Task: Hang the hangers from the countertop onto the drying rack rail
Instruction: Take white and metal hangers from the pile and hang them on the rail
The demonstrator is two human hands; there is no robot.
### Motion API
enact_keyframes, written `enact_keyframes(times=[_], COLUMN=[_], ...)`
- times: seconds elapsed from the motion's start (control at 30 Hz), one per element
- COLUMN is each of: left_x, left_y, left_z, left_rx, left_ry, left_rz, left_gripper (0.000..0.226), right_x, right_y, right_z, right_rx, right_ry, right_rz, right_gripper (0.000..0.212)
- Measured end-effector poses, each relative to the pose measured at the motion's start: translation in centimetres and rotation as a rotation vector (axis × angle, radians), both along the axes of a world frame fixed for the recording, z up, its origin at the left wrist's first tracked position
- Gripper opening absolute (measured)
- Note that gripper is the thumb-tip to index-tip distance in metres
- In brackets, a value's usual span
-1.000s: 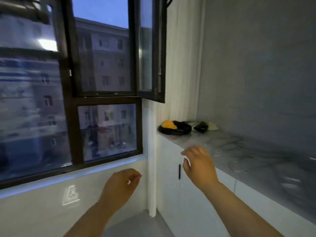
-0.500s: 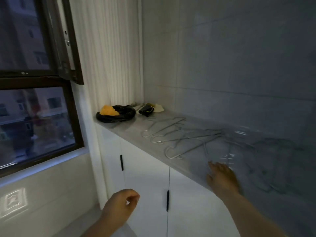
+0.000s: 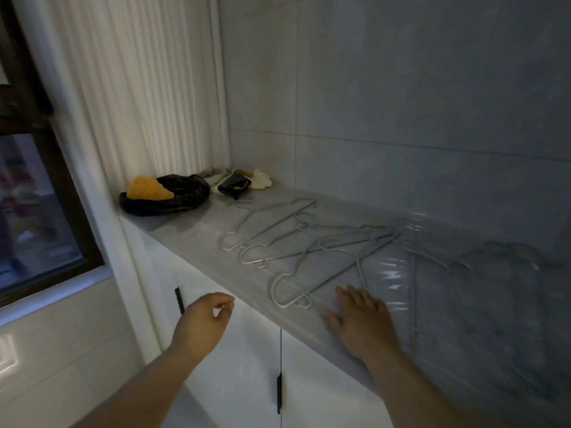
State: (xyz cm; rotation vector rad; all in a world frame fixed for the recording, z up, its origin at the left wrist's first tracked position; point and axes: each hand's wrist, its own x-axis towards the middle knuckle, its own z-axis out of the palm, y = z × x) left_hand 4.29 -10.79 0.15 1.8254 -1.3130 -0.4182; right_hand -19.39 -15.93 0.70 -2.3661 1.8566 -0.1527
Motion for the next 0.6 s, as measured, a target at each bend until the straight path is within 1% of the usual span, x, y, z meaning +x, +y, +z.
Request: enact_keyframes(times=[0.07,0.17,0.27,0.33,0.4,0.43,0.5,0.53,0.6], left_x=[0.6,1.5,3.0,4.2,4.9,5.2,5.7,5.9,6.5], left_y=[-2.8,-6.8,-11.0,-13.4,-15.2,-16.0,-17.4,-17.9,-18.8], left_z=[0.9,1.9,1.7,1.4,1.5,1.5,1.8,1.9,2.0], left_rx=[0.006,0.038,0.146,0.208,0.280,0.316,0.381,0.401,0.401], left_ry=[-0.019,-0.039,-0.096,-0.137,-0.175,-0.199,-0.264,-0.307,-0.371], left_rz=[0.015,0.023,0.056,0.098,0.125,0.128,0.123,0.121,0.123], left_gripper=[0.022,0.026,0.034,0.038,0.044,0.047,0.052,0.051,0.046], right_x=[0.0,0.1,0.2,0.3,0.6,0.8,0.6,0.6,0.7], right_y=[-0.3,-0.5,-0.5,-0.7,-0.8,-1.0,-1.0,-0.9,-1.2], right_z=[-0.4,-0.4,-0.4,-0.5,-0.8,-0.8,-1.1,-1.2,-2.1], right_rx=[0.009,-0.012,-0.032,-0.072,-0.148,-0.192,-0.180,-0.200,-0.224], right_ry=[0.019,0.007,-0.022,-0.021,-0.023,0.004,-0.032,-0.029,-0.032], right_rz=[-0.005,-0.007,-0.018,-0.028,-0.060,-0.068,-0.090,-0.093,-0.096], right_gripper=[0.066,0.082,0.105,0.111,0.106,0.095,0.066,0.058,0.055])
